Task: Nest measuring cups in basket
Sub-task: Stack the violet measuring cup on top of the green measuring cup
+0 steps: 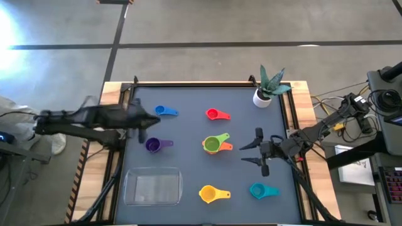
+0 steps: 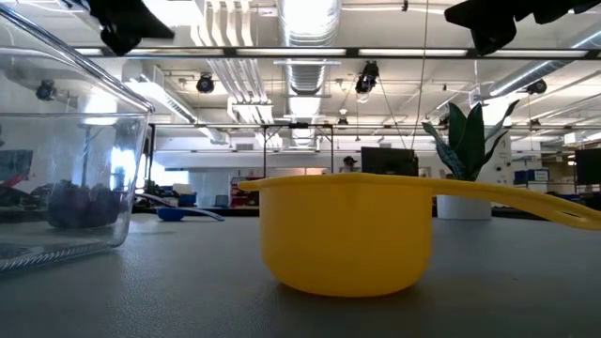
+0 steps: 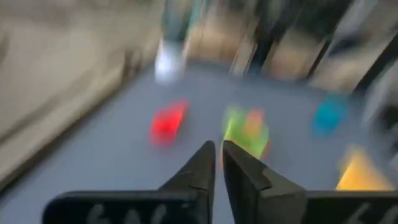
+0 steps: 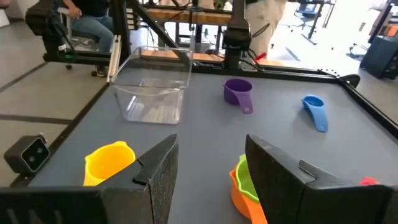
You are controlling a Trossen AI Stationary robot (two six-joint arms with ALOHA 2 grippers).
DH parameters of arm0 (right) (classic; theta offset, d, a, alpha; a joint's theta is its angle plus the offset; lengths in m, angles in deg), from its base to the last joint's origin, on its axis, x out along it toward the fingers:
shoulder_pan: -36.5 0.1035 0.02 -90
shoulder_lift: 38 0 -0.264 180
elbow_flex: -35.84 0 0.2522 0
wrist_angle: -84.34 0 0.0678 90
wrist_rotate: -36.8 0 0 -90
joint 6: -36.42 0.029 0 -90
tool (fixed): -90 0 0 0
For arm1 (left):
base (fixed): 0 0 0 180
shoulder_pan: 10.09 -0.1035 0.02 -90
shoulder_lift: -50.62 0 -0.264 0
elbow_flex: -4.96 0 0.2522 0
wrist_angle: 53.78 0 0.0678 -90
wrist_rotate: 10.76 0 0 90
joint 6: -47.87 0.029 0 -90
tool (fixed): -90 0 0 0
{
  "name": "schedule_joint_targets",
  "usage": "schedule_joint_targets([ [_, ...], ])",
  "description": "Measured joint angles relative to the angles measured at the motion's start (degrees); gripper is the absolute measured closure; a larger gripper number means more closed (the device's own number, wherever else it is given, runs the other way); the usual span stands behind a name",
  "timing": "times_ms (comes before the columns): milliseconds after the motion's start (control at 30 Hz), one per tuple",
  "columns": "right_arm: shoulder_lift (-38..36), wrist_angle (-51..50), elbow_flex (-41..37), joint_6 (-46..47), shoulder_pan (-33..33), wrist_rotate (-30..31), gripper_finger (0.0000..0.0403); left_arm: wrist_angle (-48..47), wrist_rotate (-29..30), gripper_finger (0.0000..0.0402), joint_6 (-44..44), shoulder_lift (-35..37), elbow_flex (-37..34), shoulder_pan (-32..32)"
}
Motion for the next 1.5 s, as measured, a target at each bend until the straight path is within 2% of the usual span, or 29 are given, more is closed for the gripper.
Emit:
schedule_joint_targets([
  [133,0.0,0.0,0.0,0.4,0.0,0.0,0.0227,-16.4,0.0,0.0334,-3.0,-15.4,8.7,0.4],
  [300,0.0,0.0,0.0,0.4,0.0,-0.1,0.0227,-24.3,-0.1,0.0254,-3.4,-29.0,14.1,0.6],
  [533,0.0,-0.2,0.0,2.0,0.0,-0.2,0.0227,-27.7,-1.2,0.0136,-2.8,-40.6,16.8,1.5],
  [667,0.0,-0.5,-0.1,2.3,0.0,-0.2,0.0227,-27.9,-1.2,0.0096,-2.4,-44.1,14.9,2.7],
  [1100,0.0,-0.5,-0.3,3.1,0.0,0.5,0.0227,-20.2,-1.2,0.0098,-1.7,-47.1,6.4,4.0],
  [1500,0.0,-0.5,-0.4,3.4,0.0,0.9,0.0227,-18.0,-1.2,0.0098,-1.8,-47.3,5.7,3.7],
])
